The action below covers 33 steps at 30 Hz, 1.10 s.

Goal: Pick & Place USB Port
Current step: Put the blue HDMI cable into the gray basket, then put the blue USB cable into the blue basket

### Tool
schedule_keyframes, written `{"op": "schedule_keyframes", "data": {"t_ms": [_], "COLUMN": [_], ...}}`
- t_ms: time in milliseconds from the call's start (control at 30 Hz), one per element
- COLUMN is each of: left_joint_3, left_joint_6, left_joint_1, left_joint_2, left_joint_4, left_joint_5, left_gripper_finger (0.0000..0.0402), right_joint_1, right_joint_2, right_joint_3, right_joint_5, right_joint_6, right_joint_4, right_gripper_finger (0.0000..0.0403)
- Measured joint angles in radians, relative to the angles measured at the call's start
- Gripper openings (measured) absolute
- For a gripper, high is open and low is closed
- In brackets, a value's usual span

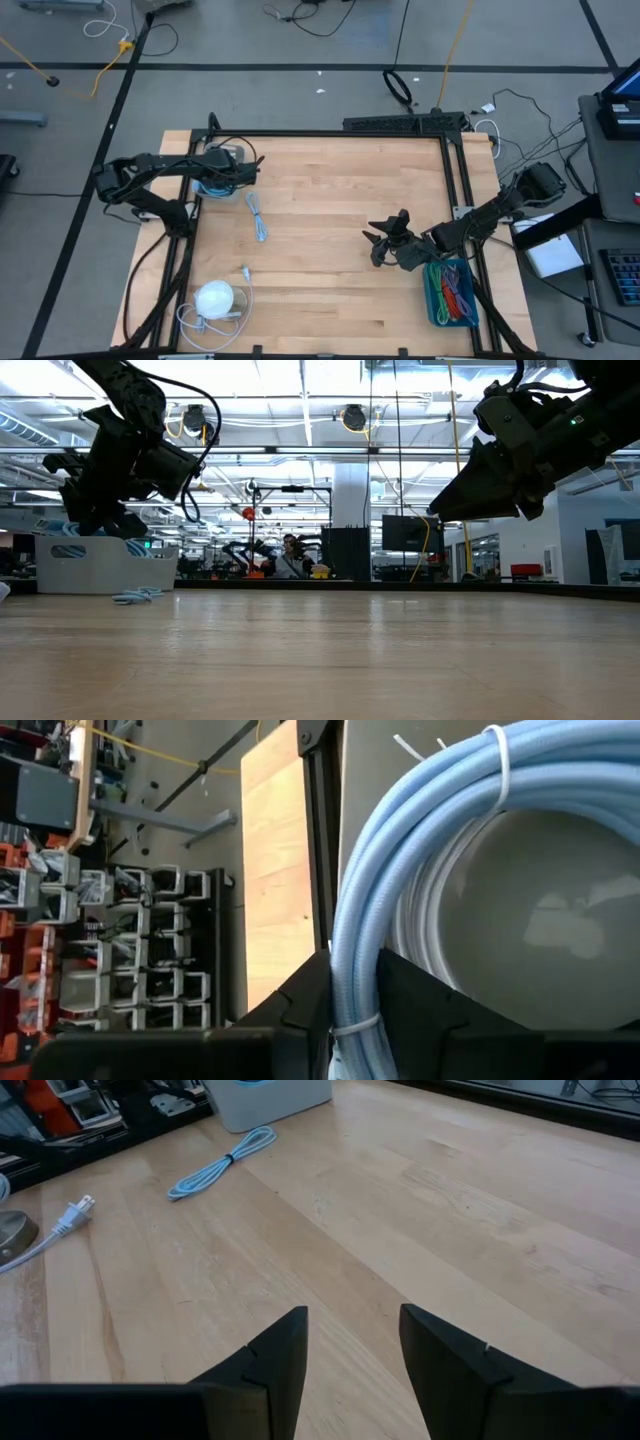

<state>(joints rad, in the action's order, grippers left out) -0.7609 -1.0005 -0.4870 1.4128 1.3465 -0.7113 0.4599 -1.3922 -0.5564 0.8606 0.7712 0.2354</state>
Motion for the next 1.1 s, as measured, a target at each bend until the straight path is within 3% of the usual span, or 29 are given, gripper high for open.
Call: {"op": "schedule_keyframes", "data": {"t_ms": [233, 567, 700, 833, 967, 1033, 1100], "left_joint_3": [0.000, -0.009, -0.023, -0.059, -0.127, -0.169, -0.206], "left_joint_6": [0.038, 0.033, 0.030, 0.042, 0.104, 0.137, 0.186], "left_joint_1": [0.000, 0.000, 0.008, 0.060, 0.161, 0.212, 0.239], "left_joint_2": [0.000, 0.001, 0.001, 0.001, 0.001, 0.001, 0.000], "left_joint_4": [-0.021, -0.006, -0.005, -0.004, -0.033, -0.072, -0.138], "left_joint_5": [0.003, -0.054, -0.079, -0.130, -0.149, -0.061, 0.155], "left_gripper_finger": [0.0126, 0.0274, 0.0300, 0.0280, 0.0216, 0.0178, 0.0144], "right_joint_1": [0.000, 0.000, 0.000, 0.000, 0.000, 0.000, 0.000], "right_joint_2": [0.000, 0.000, 0.000, 0.000, 0.000, 0.000, 0.000], "right_joint_3": [0.000, 0.000, 0.000, 0.000, 0.000, 0.000, 0.000], "right_joint_5": [0.000, 0.001, 0.001, 0.001, 0.001, 0.001, 0.001], "right_joint_6": [0.000, 0.000, 0.000, -0.001, -0.002, -0.002, -0.001], "right_joint_4": [0.000, 0.000, 0.000, -0.001, -0.001, -0.001, -0.001], "right_gripper_finger": [0.0150, 0.0150, 0.0150, 0.0150, 0.0150, 0.0150, 0.0150]}}
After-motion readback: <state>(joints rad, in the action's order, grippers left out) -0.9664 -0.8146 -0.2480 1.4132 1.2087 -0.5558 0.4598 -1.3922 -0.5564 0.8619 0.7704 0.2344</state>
